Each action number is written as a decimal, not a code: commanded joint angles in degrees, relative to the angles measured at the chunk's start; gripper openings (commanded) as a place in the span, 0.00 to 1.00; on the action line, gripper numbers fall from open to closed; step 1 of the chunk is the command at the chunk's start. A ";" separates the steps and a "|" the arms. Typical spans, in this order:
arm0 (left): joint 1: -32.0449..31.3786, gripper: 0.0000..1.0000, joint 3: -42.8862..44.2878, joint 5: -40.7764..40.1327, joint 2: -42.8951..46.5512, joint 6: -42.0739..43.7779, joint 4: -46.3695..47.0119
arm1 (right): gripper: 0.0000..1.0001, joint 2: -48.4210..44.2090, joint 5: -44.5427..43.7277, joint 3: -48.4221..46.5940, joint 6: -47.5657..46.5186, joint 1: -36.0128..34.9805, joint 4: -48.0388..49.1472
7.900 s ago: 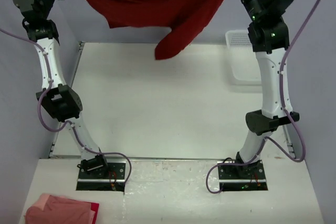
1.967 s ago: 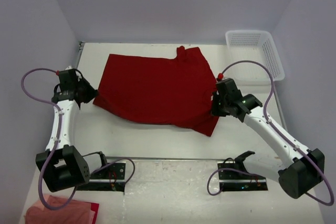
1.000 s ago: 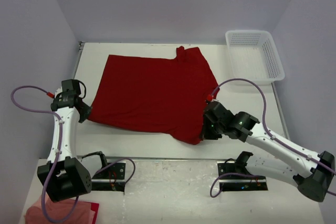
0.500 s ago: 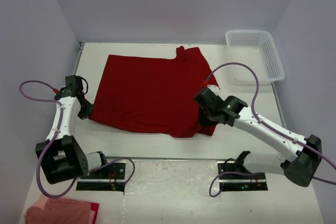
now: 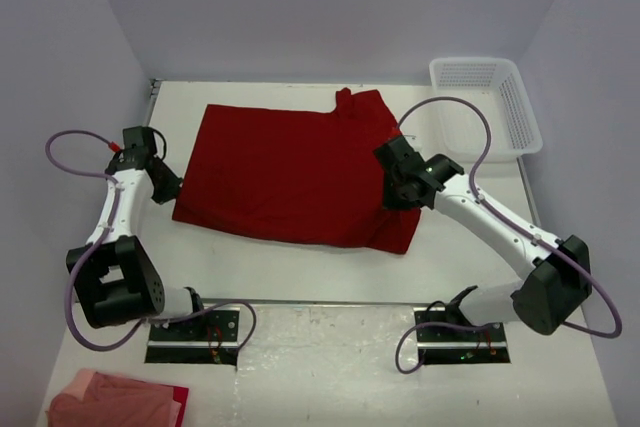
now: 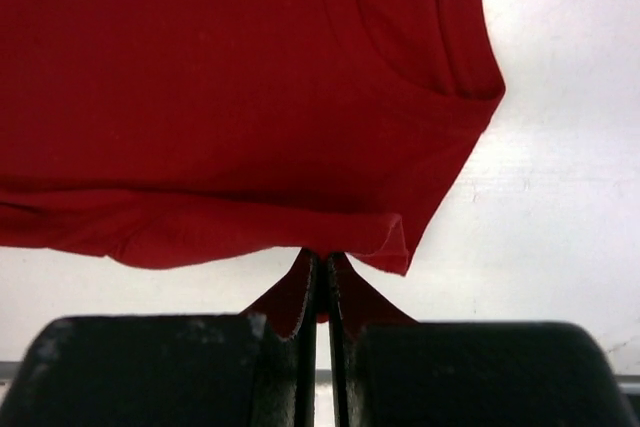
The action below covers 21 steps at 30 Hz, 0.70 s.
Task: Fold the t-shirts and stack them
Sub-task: Fold the flattened tshirt in 1/3 of the way
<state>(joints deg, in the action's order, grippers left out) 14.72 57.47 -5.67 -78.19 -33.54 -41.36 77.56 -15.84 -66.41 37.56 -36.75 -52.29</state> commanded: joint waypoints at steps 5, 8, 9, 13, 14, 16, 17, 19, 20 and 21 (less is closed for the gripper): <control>-1.18 0.00 3.17 1.37 -3.80 0.14 6.20 | 0.00 4.96 -1.31 -5.92 -5.92 3.26 2.81; -1.19 0.00 4.31 0.66 -5.82 -0.30 6.21 | 0.00 6.64 -0.78 -6.62 -6.88 5.11 3.60; -1.19 0.00 4.58 0.58 -6.27 -0.56 6.38 | 0.00 6.90 -0.69 -6.80 -7.41 5.98 3.95; -1.54 0.00 7.03 1.10 -8.55 -0.91 6.91 | 0.00 8.57 0.01 -8.20 -8.64 8.27 4.39; -1.62 0.00 7.39 1.28 -8.82 -1.00 7.17 | 0.00 8.83 0.36 -8.29 -8.99 8.80 4.57; -2.06 0.00 8.35 1.19 -9.69 -1.18 7.61 | 0.00 9.97 0.89 -9.08 -9.87 9.94 4.74; -2.15 0.00 8.71 1.19 -10.05 -1.26 7.79 | 0.00 10.41 1.15 -9.35 -10.22 10.21 5.00; -2.33 0.00 10.02 1.45 -11.62 -1.53 7.79 | 0.00 11.47 1.60 -10.22 -10.58 10.73 5.10; -2.42 0.00 10.46 1.54 -12.07 -1.62 7.88 | 0.00 12.43 1.60 -10.40 -10.93 11.17 5.27; -2.50 0.00 11.34 1.89 -12.68 -1.62 7.88 | 0.00 13.05 2.29 -10.84 -11.10 11.35 5.62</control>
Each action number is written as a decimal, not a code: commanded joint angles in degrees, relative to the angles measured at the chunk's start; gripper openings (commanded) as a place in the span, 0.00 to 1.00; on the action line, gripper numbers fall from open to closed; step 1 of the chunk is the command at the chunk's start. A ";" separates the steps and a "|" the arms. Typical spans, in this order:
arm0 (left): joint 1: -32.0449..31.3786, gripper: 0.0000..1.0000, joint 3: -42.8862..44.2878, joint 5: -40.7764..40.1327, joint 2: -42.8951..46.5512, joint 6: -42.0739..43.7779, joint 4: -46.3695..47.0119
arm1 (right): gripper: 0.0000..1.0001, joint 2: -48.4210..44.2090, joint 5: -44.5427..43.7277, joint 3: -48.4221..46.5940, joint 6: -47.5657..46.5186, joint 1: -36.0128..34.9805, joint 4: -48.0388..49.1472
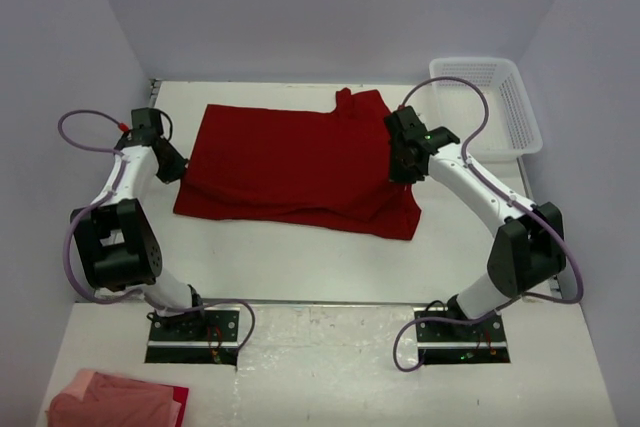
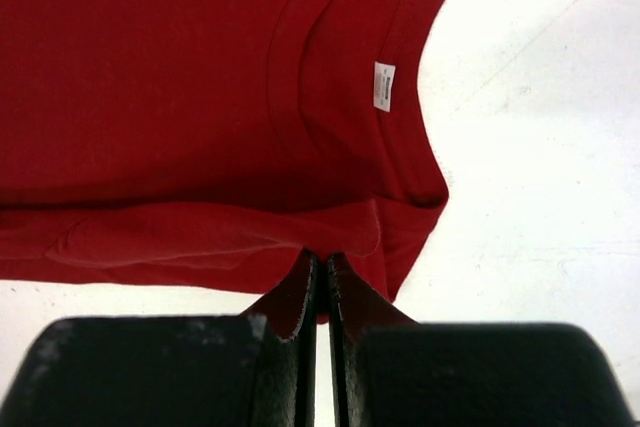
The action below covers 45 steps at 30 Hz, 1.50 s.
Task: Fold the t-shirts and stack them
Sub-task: Fold the flattened tshirt in 1/3 of the way
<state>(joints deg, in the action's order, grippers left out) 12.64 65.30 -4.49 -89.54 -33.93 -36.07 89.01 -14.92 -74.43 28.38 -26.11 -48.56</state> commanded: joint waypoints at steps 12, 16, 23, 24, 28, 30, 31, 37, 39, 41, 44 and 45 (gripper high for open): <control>-1.39 0.00 10.10 0.80 -8.80 -1.84 1.98 | 0.00 6.87 2.44 -5.72 -2.80 3.43 2.76; -1.39 0.00 11.08 0.45 -10.57 -2.36 1.71 | 0.00 8.36 3.58 -6.51 -3.24 5.10 2.85; -1.39 0.00 12.57 0.89 -13.64 -3.07 1.97 | 0.00 12.14 6.21 -8.62 -4.30 6.07 3.82; -1.39 0.00 12.66 0.98 -13.99 -3.33 1.97 | 0.00 12.50 6.56 -8.88 -4.30 5.98 3.82; -1.39 0.00 12.75 0.36 -14.44 -3.68 1.97 | 0.00 13.90 7.27 -9.59 -5.26 6.16 5.40; -1.48 0.00 12.57 0.01 -14.35 -4.12 2.50 | 0.00 15.83 7.53 -11.43 -6.05 6.33 5.58; -1.40 0.00 12.57 0.10 -14.35 -4.30 2.76 | 0.02 16.54 7.71 -12.13 -6.32 6.42 5.75; -2.62 0.65 10.82 -0.24 -7.34 -3.77 9.61 | 0.56 20.94 4.72 -23.62 -10.36 6.60 8.38; -4.54 0.72 10.38 -5.68 -1.89 -2.55 10.85 | 0.75 20.94 4.11 -26.80 -10.80 6.60 7.43; -6.22 0.75 10.29 -12.98 3.63 -1.49 9.98 | 0.80 19.10 3.84 -28.40 -10.54 6.60 5.75; -8.77 0.75 8.36 -15.90 9.09 -1.40 8.57 | 0.81 12.78 7.43 -22.97 -8.00 6.25 4.35; -8.78 0.75 7.40 -15.03 10.33 -1.66 8.48 | 0.81 8.68 9.71 -19.64 -7.56 5.90 4.96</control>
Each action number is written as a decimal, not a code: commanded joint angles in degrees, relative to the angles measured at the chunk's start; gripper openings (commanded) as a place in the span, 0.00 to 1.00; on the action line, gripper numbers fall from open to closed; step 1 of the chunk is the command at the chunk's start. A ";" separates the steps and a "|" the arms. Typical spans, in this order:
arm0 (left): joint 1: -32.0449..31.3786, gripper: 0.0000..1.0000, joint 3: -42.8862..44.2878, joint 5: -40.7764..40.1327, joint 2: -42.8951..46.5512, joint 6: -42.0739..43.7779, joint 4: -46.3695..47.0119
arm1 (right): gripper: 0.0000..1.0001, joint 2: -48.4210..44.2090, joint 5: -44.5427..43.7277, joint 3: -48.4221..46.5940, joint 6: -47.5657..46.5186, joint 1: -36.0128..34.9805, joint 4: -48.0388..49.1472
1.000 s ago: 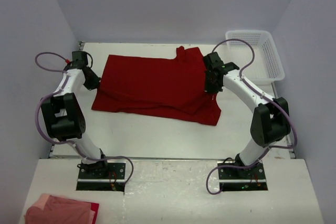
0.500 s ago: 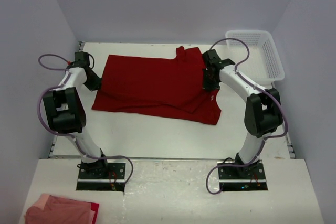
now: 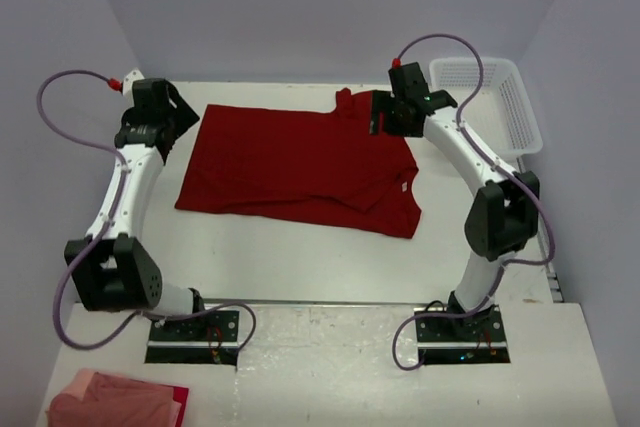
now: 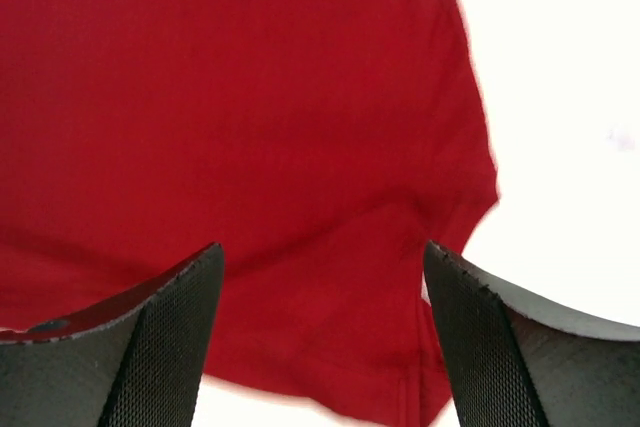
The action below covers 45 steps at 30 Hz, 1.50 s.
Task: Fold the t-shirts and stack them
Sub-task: Fold the flattened tshirt in 1/3 of the way
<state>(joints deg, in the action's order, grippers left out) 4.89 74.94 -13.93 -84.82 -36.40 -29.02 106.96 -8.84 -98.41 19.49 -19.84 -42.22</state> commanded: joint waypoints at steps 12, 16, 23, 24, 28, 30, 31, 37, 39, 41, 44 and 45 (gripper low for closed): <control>-2.69 0.42 -11.66 5.05 7.12 2.30 4.23 | 0.66 -15.64 20.43 34.95 6.79 -4.77 12.68; -2.69 0.43 -11.48 5.93 6.68 2.65 4.23 | 0.62 -12.39 19.21 34.87 7.76 -7.41 13.91; -2.60 0.43 -11.74 5.59 6.77 3.62 4.06 | 0.53 -8.08 18.77 34.95 8.64 -7.76 16.29; -2.69 0.43 -11.83 5.58 6.77 3.62 4.05 | 0.52 -7.64 18.60 35.04 8.81 -7.76 16.46; -2.69 0.44 -11.74 5.76 6.16 3.44 4.23 | 0.52 -6.50 18.33 34.96 8.82 -7.67 16.99; -2.60 0.44 -11.74 6.11 5.89 3.44 4.23 | 0.51 -5.89 18.51 34.34 8.64 -7.76 16.99; -2.69 0.44 -11.74 6.29 5.89 3.44 4.23 | 0.50 -5.10 18.51 34.08 8.64 -7.76 16.91; -2.69 0.44 -11.66 5.59 6.15 3.79 4.23 | 0.42 -3.86 18.16 33.63 9.17 -7.67 17.52; -2.60 0.44 -11.66 5.58 6.24 3.88 4.40 | 0.38 -3.95 17.46 33.64 9.34 -7.67 17.69; -2.69 0.45 -11.74 5.85 6.15 3.71 4.58 | 0.30 -4.04 16.93 33.46 9.26 -7.68 17.52; -2.60 0.45 -11.83 6.11 5.72 3.71 4.58 | 0.24 -4.82 15.70 33.11 9.08 -7.67 17.08; -2.69 0.45 -12.01 6.37 5.54 3.71 4.67 | 0.24 -5.00 15.26 32.85 8.99 -7.76 16.64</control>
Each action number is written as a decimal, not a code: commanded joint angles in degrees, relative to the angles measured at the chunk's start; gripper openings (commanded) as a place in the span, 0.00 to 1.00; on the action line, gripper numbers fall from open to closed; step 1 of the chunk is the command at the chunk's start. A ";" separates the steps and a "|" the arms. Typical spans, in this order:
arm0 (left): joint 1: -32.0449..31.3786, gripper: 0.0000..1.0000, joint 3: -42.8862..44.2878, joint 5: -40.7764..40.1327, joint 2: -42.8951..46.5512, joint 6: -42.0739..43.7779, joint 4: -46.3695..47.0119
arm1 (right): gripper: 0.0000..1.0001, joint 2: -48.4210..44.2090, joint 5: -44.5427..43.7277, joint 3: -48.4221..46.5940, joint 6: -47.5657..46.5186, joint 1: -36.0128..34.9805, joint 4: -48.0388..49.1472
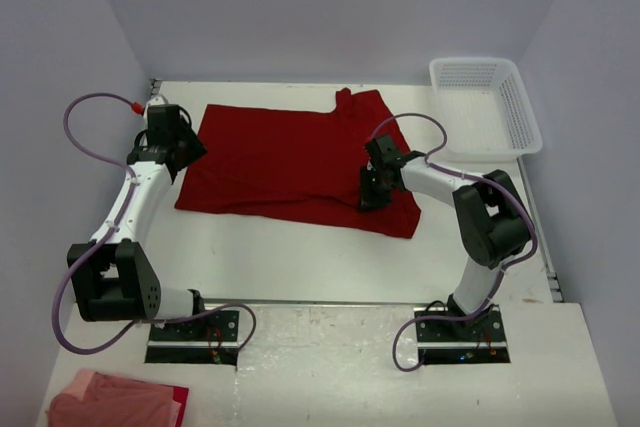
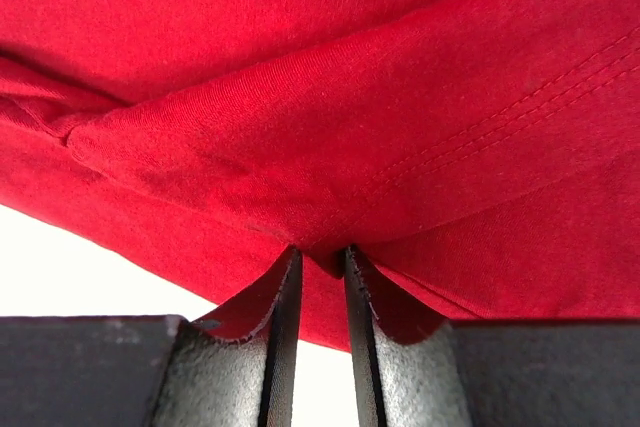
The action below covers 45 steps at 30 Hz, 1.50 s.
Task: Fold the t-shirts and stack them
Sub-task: Fold the flattened tshirt in 1/3 of the way
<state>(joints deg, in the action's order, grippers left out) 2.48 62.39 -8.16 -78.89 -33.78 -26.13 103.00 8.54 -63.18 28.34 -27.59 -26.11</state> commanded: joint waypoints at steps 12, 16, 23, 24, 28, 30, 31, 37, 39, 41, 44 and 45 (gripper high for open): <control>-0.20 0.45 -0.43 1.13 -0.47 1.00 2.22 | 0.01 -1.24 -3.53 -8.00 -1.96 0.00 -3.33; -0.28 0.45 -0.52 0.78 -1.00 1.08 2.22 | 0.00 7.54 -3.61 -25.51 -5.74 0.08 -6.04; -0.28 0.53 -0.52 1.75 -3.81 1.08 2.40 | 0.72 15.94 -5.82 -42.93 -10.41 -0.18 -9.15; -0.37 0.54 0.01 1.57 -4.16 1.43 1.88 | 0.78 13.13 -6.68 -39.43 -10.41 -0.53 -7.22; -0.37 0.58 0.45 0.17 -6.27 1.79 1.17 | 0.84 -0.15 -9.50 -22.91 -9.54 -1.50 -2.54; -0.37 0.57 1.59 0.34 -7.85 1.96 0.12 | 0.83 -4.90 -8.89 -19.63 -8.74 -1.50 -3.85; -0.37 0.53 2.55 0.17 -9.42 2.05 -0.84 | 0.82 -6.13 -9.32 -17.01 -8.30 -1.67 -5.08; -0.37 0.21 6.68 -1.24 -16.10 2.05 -3.57 | 0.82 -18.52 -10.03 -4.87 -6.72 -3.87 -3.60; -0.37 0.19 7.74 -1.42 -17.52 1.44 -4.46 | 0.82 -22.64 -8.89 -2.84 -6.11 -4.13 -3.25; -0.37 0.20 9.23 -2.38 -19.28 0.91 -5.25 | 0.82 -25.29 -8.89 -0.29 -6.01 -4.31 -2.28; -0.37 0.29 11.43 -3.70 -21.73 0.47 -6.47 | 0.82 -28.38 -8.89 1.12 -6.45 -4.31 -2.54; -0.37 0.32 12.66 -4.14 -22.44 0.30 -7.00 | 0.82 -29.08 -8.80 1.39 -6.54 -4.31 -2.72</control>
<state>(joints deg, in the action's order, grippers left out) 2.48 70.78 -9.74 -100.09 -32.56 -31.29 76.60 -0.43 -62.30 21.37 -31.81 -30.57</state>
